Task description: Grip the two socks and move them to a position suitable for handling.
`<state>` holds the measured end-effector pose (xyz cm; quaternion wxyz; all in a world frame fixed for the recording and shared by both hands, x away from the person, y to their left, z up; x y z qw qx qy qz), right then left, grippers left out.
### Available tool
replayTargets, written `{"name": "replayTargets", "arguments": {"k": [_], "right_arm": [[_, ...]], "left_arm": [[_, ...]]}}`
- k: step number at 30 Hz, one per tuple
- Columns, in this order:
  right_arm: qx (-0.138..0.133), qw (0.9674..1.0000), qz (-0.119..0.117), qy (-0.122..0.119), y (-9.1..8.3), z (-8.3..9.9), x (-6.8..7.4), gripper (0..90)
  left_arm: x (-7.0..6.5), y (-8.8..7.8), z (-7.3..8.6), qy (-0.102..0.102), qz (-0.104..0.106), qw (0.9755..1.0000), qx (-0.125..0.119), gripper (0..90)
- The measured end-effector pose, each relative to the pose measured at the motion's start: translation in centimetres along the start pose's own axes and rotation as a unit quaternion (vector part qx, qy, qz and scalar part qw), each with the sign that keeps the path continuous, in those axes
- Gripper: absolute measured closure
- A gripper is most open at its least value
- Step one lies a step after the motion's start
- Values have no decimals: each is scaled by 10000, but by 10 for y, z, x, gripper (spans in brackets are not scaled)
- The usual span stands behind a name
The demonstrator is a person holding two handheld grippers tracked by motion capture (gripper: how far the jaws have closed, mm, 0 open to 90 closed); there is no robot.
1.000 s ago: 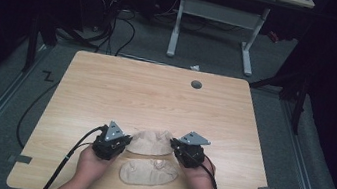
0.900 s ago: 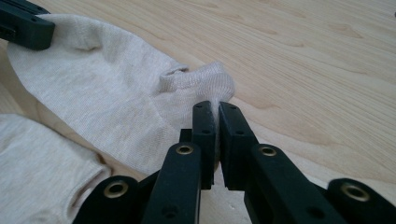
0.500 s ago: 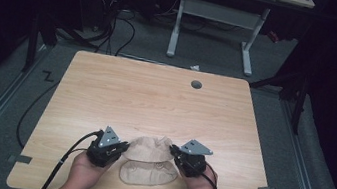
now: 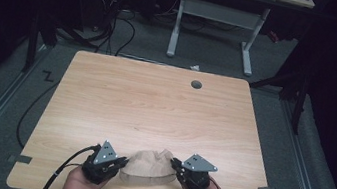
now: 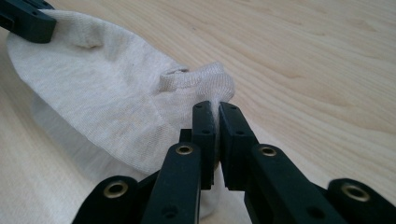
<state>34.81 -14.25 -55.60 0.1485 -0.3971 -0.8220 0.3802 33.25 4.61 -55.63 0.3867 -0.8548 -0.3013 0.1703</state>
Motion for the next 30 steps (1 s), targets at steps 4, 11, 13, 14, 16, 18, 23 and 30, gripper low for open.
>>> {"name": "replayTargets", "arguments": {"k": [4, 11, 13, 14, 16, 18, 23, 30], "right_arm": [[73, 10000, -31, -49, 0, 6, 4, 856], [229, 9997, -40, -80, 4, 12, 6, 855], [288, 9996, -32, -64, 5, 14, 6, 855], [308, 9995, -39, -39, 5, 15, 6, 855], [325, 9994, -30, -60, 6, 17, 5, 855], [433, 9990, -29, -49, 8, 21, 5, 855], [672, 9977, -61, 1, 15, 28, 3, 853], [764, 9970, -93, 45, 20, 31, 3, 849]], "left_arm": [[-6, 1, 9, 40, 27, 10000, 82, 861], [-5, 11, 15, 76, -16, 9997, 229, 858], [-4, 13, 16, 95, -49, 9997, 239, 854], [-3, 14, 16, 100, -56, 9996, 254, 852], [-2, 17, 17, 111, -97, 9995, 278, 847], [1, 21, 18, 101, -110, 9993, 342, 839], [1, 27, 19, 110, -89, 9990, 413, 822], [7, 30, 21, 172, -198, 9986, 456, 775]]}}
Point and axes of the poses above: each handheld gripper's, and its own axes: y roughly forward along the jaws, z roughly out of its underside, x roughly to its left, the point moved 10 cm from there along y, roughly forward along the jaws, and after that the axes turned 11 degrees about x, right-handed, at the moved point
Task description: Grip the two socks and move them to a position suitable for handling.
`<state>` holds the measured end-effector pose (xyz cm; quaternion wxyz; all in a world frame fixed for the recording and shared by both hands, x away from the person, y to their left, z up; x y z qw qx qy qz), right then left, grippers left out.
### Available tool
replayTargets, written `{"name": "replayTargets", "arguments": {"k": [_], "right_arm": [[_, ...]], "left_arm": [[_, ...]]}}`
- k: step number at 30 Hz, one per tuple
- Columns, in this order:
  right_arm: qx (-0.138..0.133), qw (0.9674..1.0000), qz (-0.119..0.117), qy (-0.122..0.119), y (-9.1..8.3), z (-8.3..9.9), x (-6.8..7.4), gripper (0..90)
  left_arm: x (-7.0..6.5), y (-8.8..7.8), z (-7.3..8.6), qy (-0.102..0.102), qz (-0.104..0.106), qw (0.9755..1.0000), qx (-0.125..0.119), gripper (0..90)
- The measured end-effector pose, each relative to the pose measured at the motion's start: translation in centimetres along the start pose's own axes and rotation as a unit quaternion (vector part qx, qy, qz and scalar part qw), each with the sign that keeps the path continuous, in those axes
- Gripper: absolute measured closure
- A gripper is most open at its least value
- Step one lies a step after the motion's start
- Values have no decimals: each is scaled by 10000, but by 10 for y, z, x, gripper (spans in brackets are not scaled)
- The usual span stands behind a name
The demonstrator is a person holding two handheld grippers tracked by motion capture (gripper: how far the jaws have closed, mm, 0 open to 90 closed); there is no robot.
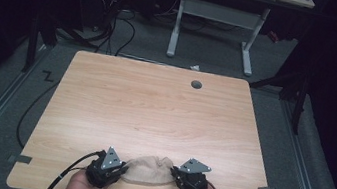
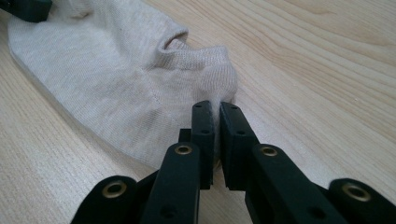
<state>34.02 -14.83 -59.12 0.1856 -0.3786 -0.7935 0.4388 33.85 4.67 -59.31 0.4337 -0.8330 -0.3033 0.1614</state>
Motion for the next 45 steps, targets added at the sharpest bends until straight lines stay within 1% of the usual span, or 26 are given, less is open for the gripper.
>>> {"name": "replayTargets", "arguments": {"k": [2, 4, 5, 7, 8, 10, 11, 12, 13, 15, 18, 19, 20, 21, 22, 24, 25, 26, 28, 30, 32, 35, 37, 40, 42, 45], "right_arm": [[-4, 10000, -1, 1, 1, -1, 0, 849], [-32, 10000, 12, -13, 3, -4, 1, 848], [-5, 10000, 16, -3, 4, -4, 1, 845], [-41, 10000, 45, 8, 6, -7, 0, 837], [-59, 10000, 66, 15, 7, -8, 0, 837], [-71, 9999, 86, 59, 9, -11, -2, 833], [-88, 9999, 84, 66, 10, -13, -3, 833], [-122, 9999, 97, 71, 12, -15, -5, 828], [-120, 9998, 106, 101, 13, -17, -7, 824], [-155, 9997, 90, 172, 16, -20, -9, 801], [-203, 9995, 47, 251, 20, -25, -13, 784], [-216, 9994, 41, 279, 20, -26, -13, 763], [-284, 9992, 10, 289, 19, -27, -13, 732], [-368, 9988, 3, 329, 17, -29, -14, 707], [-532, 9979, 18, 382, 12, -31, -16, 675], [-780, 9958, 99, 471, 4, -34, -21, 658], [-856, 9950, 157, 482, 0, -35, -23, 654], [-892, 9946, 226, 487, -2, -34, -26, 654], [-947, 9937, 304, 525, -6, -33, -31, 643], [-964, 9931, 412, 534, -9, -30, -36, 632], [-979, 9921, 484, 612, -10, -27, -42, 619], [-981, 9910, 562, 723, -10, -24, -51, 601], [-963, 9902, 645, 784, -8, -22, -58, 581], [-890, 9891, 715, 930, -5, -19, -68, 568], [-835, 9887, 771, 973, -2, -16, -75, 567], [-792, 9873, 788, 1132, 0, -15, -84, 566]], "left_arm": [[3, 1, 0, -19, -20, 10000, -14, 768], [9, 2, -2, -26, -79, 10000, -22, 753], [12, 3, -3, -55, -99, 9999, -43, 748], [19, 5, -5, -119, -87, 9999, -70, 738], [14, 8, -10, -531, 83, 9983, -233, 735], [18, 10, -13, -541, 56, 9981, -284, 729], [24, 11, -13, -400, -35, 9989, -251, 726], [27, 11, -14, -316, -74, 9992, -237, 720], [30, 11, -14, -266, -99, 9993, -224, 719], [36, 12, -16, -199, -223, 9993, -224, 711], [42, 14, -19, -227, -270, 9991, -241, 684], [45, 13, -19, -162, -274, 9993, -205, 670], [45, 12, -20, -175, -249, 9993, -237, 652], [45, 9, -22, -168, -247, 9991, -315, 635], [46, 5, -24, -158, -250, 9988, -389, 616], [48, -6, -28, -192, -220, 9979, -579, 593], [50, -12, -29, -248, -180, 9972, -680, 581], [53, -17, -31, -293, -150, 9965, -765, 577], [60, -25, -32, -399, -173, 9951, -888, 571], [69, -30, -30, -509, -223, 9940, -943, 565], [78, -33, -28, -601, -291, 9931, -967, 556], [94, -37, -20, -584, -553, 9930, -860, 543], [103, -37, -16, -623, -692, 9924, -809, 542], [118, -38, -11, -843, -743, 9906, -780, 542], [122, -38, -8, -925, -762, 9898, -772, 543], [126, -38, -6, -929, -788, 9899, -721, 542]]}}
Point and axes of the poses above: each handheld gripper's, and its own axes: y roughly forward along the jaws, z roughly out of its underside, x roughly to its left, the point moved 10 cm from there along y, roughly forward along the jaws, and after that the axes turned 11 degrees about x, right-handed, at the moved point
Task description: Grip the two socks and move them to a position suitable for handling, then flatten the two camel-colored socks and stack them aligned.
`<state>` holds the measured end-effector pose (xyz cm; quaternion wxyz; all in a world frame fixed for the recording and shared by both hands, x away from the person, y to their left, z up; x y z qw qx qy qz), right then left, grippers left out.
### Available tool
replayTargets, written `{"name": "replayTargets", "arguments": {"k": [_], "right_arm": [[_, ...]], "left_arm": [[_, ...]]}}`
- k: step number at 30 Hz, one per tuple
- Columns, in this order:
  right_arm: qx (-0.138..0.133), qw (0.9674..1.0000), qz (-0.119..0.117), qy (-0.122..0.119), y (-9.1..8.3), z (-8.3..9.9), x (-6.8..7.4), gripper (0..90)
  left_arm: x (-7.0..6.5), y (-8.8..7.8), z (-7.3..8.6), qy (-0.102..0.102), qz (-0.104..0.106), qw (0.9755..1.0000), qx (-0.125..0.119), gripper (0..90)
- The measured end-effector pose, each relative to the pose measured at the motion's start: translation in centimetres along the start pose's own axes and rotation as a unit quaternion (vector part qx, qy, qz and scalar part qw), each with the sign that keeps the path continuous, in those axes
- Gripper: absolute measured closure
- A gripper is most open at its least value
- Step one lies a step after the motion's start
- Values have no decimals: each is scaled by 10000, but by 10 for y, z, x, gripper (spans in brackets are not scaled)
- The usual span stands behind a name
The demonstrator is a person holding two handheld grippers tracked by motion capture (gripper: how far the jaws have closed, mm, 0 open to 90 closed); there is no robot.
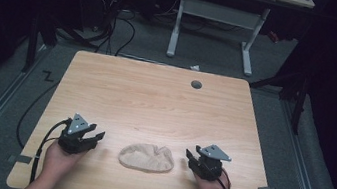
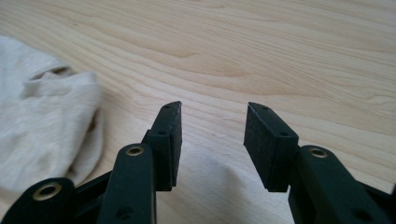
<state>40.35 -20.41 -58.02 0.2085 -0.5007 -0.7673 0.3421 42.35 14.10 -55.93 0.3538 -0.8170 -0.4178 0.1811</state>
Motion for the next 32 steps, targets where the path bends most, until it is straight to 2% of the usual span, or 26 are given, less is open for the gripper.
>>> {"name": "replayTargets", "arguments": {"k": [3, 5, 6, 10, 12, 16, 20, 22, 24, 27, 32], "right_arm": [[82, 9999, 6, 77, 3, 1, -3, 561], [101, 9999, 74, -5, 3, 3, -2, 562], [80, 9999, 79, -8, 2, 3, -2, 562], [11, 9999, 112, 11, 2, 0, -7, 563], [37, 9999, 116, 38, 3, 0, -8, 567], [45, 9999, 75, -50, 3, 0, -3, 571], [17, 9997, 78, -229, 0, 0, 2, 572], [46, 9998, 72, -205, -1, 3, 3, 573], [89, 9998, 55, -179, -1, 7, 3, 575], [104, 9997, 53, -233, -3, 8, 3, 575], [88, 9996, 57, -250, -1, 6, 5, 576]], "left_arm": [[-1, 0, -1, 24, 1, 10000, 6, 542], [-2, 0, -2, 14, 25, 10000, -30, 538], [-3, 0, -3, -13, 53, 10000, -39, 538], [-4, 2, 1, 81, 16, 9999, 60, 536], [-4, 1, 4, 49, 42, 10000, 64, 537], [-4, -3, 7, 126, -51, 9999, 87, 537], [-3, -7, 2, 3, -9, 10000, -24, 538], [-6, -4, 2, 26, 19, 10000, -12, 539], [-10, -1, 3, 138, 8, 9999, 66, 540], [-14, -1, 0, 206, 26, 9998, 38, 541], [-13, 0, 1, 210, 39, 9998, 56, 543]]}}
Point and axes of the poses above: each handheld gripper's, and its own axes: y roughly forward along the jaws, z roughly out of its underside, x roughly to its left, the point moved 10 cm from there along y, roughly forward along the jaws, and after that the axes turned 11 degrees about x, right-handed, at the moved point
